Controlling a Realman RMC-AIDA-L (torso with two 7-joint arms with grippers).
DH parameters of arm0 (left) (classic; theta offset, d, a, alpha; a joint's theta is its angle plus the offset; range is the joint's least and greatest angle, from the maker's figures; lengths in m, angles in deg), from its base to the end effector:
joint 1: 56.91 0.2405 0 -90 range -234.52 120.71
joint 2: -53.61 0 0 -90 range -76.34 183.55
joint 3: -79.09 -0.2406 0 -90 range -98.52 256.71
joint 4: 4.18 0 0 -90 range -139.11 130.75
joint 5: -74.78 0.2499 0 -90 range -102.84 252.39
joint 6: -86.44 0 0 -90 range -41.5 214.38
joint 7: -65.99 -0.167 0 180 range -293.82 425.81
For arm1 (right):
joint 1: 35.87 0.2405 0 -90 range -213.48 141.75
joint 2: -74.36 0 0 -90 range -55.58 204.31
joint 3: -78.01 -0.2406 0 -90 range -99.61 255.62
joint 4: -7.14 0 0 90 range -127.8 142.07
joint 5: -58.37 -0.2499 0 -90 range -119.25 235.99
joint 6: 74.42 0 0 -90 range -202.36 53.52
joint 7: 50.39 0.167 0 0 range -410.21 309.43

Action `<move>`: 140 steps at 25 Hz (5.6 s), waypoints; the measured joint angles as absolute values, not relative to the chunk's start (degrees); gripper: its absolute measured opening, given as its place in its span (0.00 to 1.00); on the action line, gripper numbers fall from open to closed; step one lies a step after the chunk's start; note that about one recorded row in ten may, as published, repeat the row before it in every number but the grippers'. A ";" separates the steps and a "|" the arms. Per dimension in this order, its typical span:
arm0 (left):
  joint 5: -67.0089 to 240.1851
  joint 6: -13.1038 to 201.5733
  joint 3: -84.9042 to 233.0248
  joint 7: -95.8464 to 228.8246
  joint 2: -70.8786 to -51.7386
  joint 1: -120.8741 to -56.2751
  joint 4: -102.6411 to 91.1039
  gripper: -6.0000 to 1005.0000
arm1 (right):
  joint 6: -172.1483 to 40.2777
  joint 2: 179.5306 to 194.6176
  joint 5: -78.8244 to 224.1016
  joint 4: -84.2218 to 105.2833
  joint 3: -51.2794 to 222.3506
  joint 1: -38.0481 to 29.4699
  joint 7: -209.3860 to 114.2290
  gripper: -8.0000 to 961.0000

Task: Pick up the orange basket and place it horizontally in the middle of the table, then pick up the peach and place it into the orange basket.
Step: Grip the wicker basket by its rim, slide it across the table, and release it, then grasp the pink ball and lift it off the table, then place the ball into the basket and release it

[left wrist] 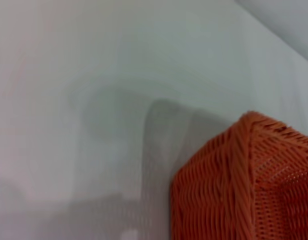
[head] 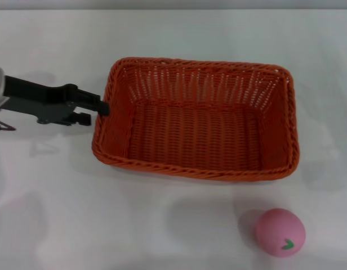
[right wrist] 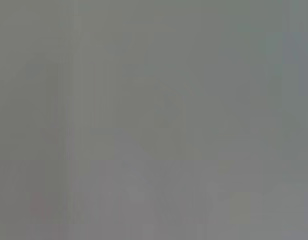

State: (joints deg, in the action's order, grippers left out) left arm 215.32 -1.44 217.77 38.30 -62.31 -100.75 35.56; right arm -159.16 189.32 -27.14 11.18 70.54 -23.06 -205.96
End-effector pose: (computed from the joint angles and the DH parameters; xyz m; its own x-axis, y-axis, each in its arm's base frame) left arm -0.2458 0.4056 -0.0061 0.1169 0.9832 0.1401 0.9931 -0.1155 -0.0180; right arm 0.4223 0.2638 0.0516 0.6951 0.0860 -0.7138 -0.7104 -0.0706 -0.7003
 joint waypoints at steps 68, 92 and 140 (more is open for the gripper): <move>155.49 4.00 227.75 -51.75 -65.27 -67.03 33.42 0.88 | -184.04 180.83 0.77 69.56 149.64 -13.18 -106.96 0.87; 155.74 3.12 227.63 -54.49 -65.31 -66.85 33.35 0.88 | -180.37 187.55 10.82 61.27 147.88 -8.30 -107.83 0.78; 154.84 2.91 227.80 -54.01 -65.23 -66.66 34.15 0.88 | -176.93 185.99 -15.75 67.16 135.58 -6.37 -126.88 0.07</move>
State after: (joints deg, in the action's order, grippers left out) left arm 154.84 2.91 227.80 -54.01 -65.23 -66.66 34.15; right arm -176.93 185.99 -15.75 67.16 135.58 -6.37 -126.88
